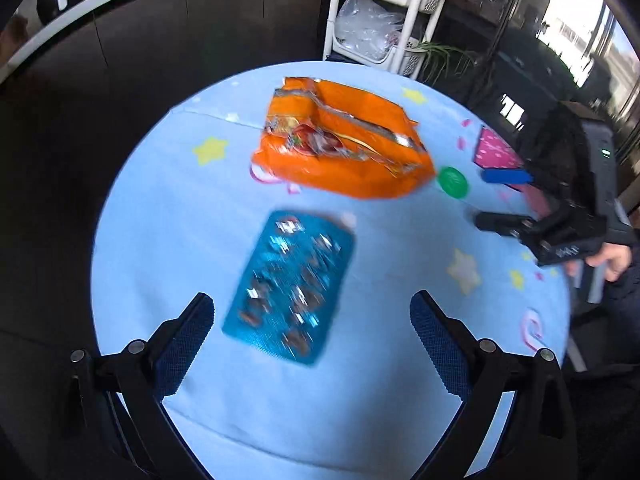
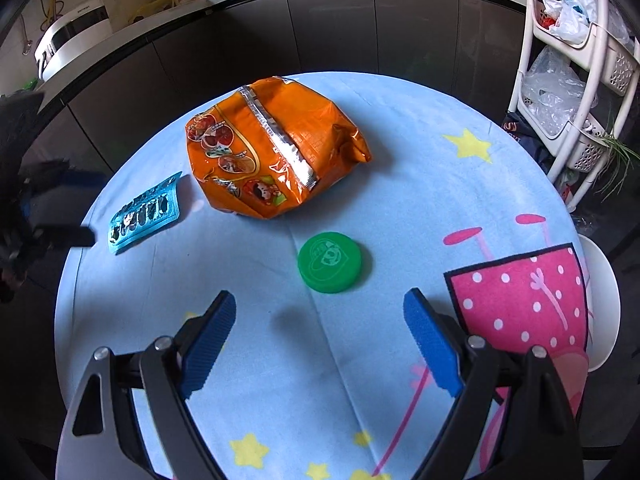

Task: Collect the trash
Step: 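Close the left tool on the blue blister pack while the right tool closes on the green cap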

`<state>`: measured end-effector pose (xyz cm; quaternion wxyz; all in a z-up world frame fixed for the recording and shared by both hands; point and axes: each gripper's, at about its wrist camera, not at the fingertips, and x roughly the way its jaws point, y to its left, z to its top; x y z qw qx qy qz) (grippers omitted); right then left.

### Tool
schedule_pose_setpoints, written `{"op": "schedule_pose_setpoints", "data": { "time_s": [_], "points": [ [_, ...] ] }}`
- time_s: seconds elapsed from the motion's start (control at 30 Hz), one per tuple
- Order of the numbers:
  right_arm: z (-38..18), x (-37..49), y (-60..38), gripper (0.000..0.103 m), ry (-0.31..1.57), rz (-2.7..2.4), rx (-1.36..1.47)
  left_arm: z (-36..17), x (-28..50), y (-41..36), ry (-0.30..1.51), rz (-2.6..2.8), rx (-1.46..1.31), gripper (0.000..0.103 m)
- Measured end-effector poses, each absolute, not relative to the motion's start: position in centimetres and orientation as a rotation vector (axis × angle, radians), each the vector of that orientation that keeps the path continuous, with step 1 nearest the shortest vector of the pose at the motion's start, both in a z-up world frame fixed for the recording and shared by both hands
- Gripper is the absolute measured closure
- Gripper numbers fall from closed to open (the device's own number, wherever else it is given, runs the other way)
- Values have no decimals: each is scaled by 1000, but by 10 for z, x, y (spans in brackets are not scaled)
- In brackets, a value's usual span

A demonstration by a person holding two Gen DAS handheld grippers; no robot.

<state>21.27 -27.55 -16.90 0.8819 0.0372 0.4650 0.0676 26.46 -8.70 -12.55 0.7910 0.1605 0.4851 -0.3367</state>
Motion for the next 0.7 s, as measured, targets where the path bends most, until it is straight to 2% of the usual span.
{"op": "schedule_pose_setpoints", "data": {
  "time_s": [0.17,0.37,0.43,0.6,0.7],
  "points": [
    [-174,222,-277,17,977,153,69,-146,290,-97,1107,-673,368,8],
    [-173,235,-281,42,972,145,58,-153,289,-99,1121,-638,364,9],
    [-173,236,-282,55,970,140,54,-156,287,-103,1121,-623,381,10],
    [-174,232,-278,67,957,148,6,-164,283,-113,1109,-571,447,11],
    [-175,230,-278,68,950,151,-8,-165,284,-113,1117,-549,425,12]
  ]
}}
